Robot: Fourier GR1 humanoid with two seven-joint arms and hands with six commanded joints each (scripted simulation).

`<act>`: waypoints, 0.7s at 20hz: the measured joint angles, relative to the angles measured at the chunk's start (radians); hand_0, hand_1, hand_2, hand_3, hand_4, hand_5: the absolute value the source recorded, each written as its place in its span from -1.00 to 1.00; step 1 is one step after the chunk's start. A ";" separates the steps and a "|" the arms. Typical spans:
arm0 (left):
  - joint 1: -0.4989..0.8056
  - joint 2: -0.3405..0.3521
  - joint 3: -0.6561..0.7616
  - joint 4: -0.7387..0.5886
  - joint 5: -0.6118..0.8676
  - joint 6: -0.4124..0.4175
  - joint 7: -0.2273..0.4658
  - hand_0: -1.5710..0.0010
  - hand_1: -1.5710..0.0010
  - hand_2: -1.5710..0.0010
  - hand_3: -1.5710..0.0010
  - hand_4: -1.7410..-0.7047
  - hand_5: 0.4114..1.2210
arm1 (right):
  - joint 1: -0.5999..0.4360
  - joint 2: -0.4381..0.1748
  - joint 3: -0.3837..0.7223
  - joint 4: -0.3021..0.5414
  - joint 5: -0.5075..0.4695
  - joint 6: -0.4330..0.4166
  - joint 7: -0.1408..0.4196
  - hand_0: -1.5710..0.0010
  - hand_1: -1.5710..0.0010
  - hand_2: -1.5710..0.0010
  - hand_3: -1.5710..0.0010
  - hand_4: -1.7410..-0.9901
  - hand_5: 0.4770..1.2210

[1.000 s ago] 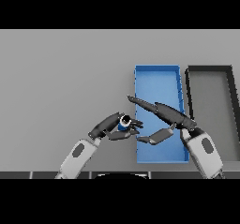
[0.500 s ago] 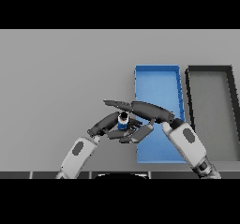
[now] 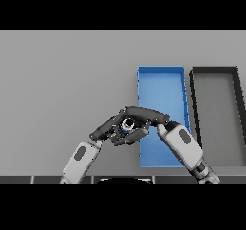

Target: Pick up the blue pipe and place it into the blue bin.

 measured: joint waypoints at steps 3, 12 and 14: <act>0.001 -0.005 0.002 -0.010 -0.007 -0.007 0.013 -1.00 -1.00 -0.96 -0.80 -0.96 1.00 | 0.003 0.005 0.000 -0.005 0.046 -0.002 -0.064 -0.84 -0.84 -0.84 -0.77 -0.30 0.52; -0.005 -0.025 0.018 -0.001 -0.042 -0.003 -0.025 -0.84 -0.74 -0.70 -0.34 -0.78 1.00 | 0.048 0.065 -0.020 -0.040 -0.010 -0.009 0.029 -0.98 -0.98 -0.98 -0.97 -0.35 0.94; 0.006 -0.016 0.017 0.005 -0.077 -0.006 -0.049 -0.20 -0.11 -0.09 0.14 -0.35 1.00 | 0.055 0.083 -0.019 -0.038 0.024 -0.015 0.037 -0.99 -0.99 -0.99 -0.98 -0.35 0.96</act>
